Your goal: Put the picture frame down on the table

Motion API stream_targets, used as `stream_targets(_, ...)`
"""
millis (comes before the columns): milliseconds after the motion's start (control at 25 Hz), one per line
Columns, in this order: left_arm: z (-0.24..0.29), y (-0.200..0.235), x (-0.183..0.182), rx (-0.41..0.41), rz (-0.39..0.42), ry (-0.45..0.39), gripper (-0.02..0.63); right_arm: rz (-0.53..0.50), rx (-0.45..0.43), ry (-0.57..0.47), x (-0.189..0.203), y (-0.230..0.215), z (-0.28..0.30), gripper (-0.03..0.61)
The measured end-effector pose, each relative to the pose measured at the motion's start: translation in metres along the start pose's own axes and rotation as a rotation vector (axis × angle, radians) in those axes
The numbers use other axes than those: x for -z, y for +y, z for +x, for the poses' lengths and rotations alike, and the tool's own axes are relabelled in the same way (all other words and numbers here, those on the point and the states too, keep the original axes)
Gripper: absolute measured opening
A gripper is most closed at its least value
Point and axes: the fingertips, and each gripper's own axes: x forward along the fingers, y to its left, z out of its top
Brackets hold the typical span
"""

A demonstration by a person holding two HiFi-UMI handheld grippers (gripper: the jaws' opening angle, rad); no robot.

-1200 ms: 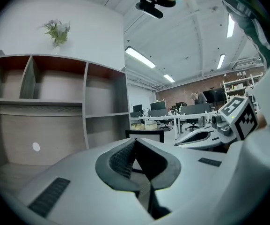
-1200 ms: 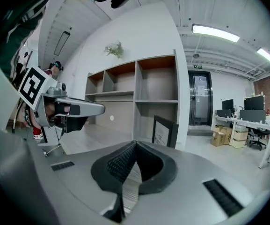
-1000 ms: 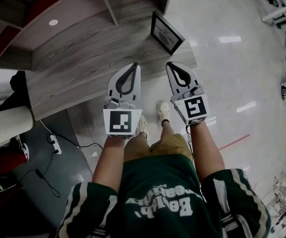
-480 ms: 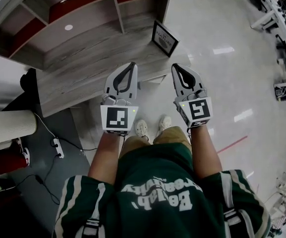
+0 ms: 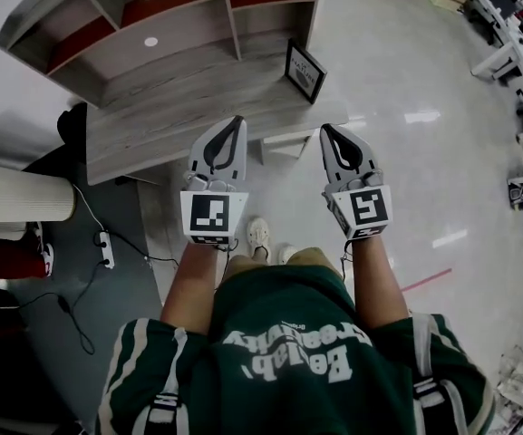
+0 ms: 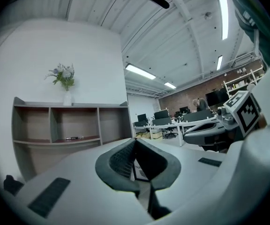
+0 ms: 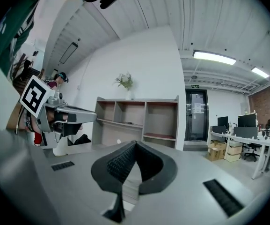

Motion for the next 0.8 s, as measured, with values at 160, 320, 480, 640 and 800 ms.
stream_targets(160, -0.028, -0.028, -0.008, -0.043, 0.004, -0.003, 0.018, 0.015, -0.025, -0.030, -0.003, 0.006, -0.039, 0.034)
stream_targets(320, -0.059, -0.053, -0.017, -0.066, 0.015, 0.000, 0.018, 0.017, -0.053, -0.047, -0.008, 0.014, -0.070, 0.034)
stream_targets(480, -0.093, -0.065, -0.027, -0.099, 0.033, 0.004, 0.018, 0.008, -0.076, -0.071, -0.022, 0.027, -0.092, 0.034)
stream_targets(640, -0.121, -0.075, -0.036, -0.133, 0.030, 0.002, 0.018, 0.002, -0.092, -0.088, -0.029, 0.039, -0.117, 0.034)
stream_targets(800, -0.134, -0.074, -0.042, -0.161, 0.028, 0.005, 0.018, -0.010, -0.099, -0.088, -0.037, 0.048, -0.127, 0.034)
